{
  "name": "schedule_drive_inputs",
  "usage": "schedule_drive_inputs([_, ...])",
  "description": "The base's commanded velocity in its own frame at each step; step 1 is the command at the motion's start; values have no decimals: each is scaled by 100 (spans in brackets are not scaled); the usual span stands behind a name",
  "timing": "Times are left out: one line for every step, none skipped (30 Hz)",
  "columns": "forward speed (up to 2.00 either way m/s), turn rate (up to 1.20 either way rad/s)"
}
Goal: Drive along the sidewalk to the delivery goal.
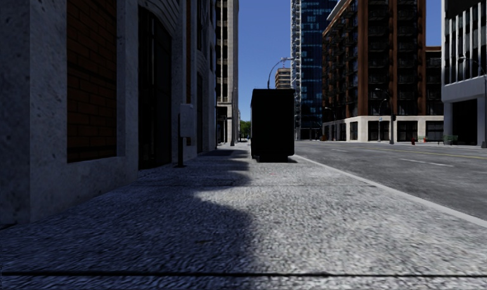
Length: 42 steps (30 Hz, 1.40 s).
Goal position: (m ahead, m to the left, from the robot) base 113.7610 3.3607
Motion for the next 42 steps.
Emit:
schedule_drive_inputs([200, 0])
schedule_drive_inputs([200, 0])
schedule_drive_inputs([200, 0])
schedule_drive_inputs([200, 0])
schedule_drive_inputs([200, 0])
schedule_drive_inputs([200, 0])
schedule_drive_inputs([200, 0])
schedule_drive_inputs([200, 0])
schedule_drive_inputs([200, 0])
schedule_drive_inputs([200, 0])
schedule_drive_inputs([200, 0])
schedule_drive_inputs([200, 0])
schedule_drive_inputs([200, 0])
schedule_drive_inputs([200, 0])
schedule_drive_inputs([200, 0])
schedule_drive_inputs([200, 0])
schedule_drive_inputs([200, 0])
schedule_drive_inputs([200, 0])
schedule_drive_inputs([200, 0])
schedule_drive_inputs([200, 0])
schedule_drive_inputs([200, 0])
schedule_drive_inputs([200, 0])
schedule_drive_inputs([200, 0])
schedule_drive_inputs([200, 0])
schedule_drive_inputs([200, 0])
schedule_drive_inputs([200, 0])
schedule_drive_inputs([200, 4])
schedule_drive_inputs([200, 14])
schedule_drive_inputs([200, 17])
schedule_drive_inputs([200, 17])
schedule_drive_inputs([200, 18])
schedule_drive_inputs([200, 18])
schedule_drive_inputs([200, 18])
schedule_drive_inputs([200, 18])
schedule_drive_inputs([200, 18])
schedule_drive_inputs([200, 18])
schedule_drive_inputs([200, 18])
schedule_drive_inputs([200, 18])
schedule_drive_inputs([200, 20])
schedule_drive_inputs([200, 20])
schedule_drive_inputs([200, 26])
schedule_drive_inputs([200, 27])
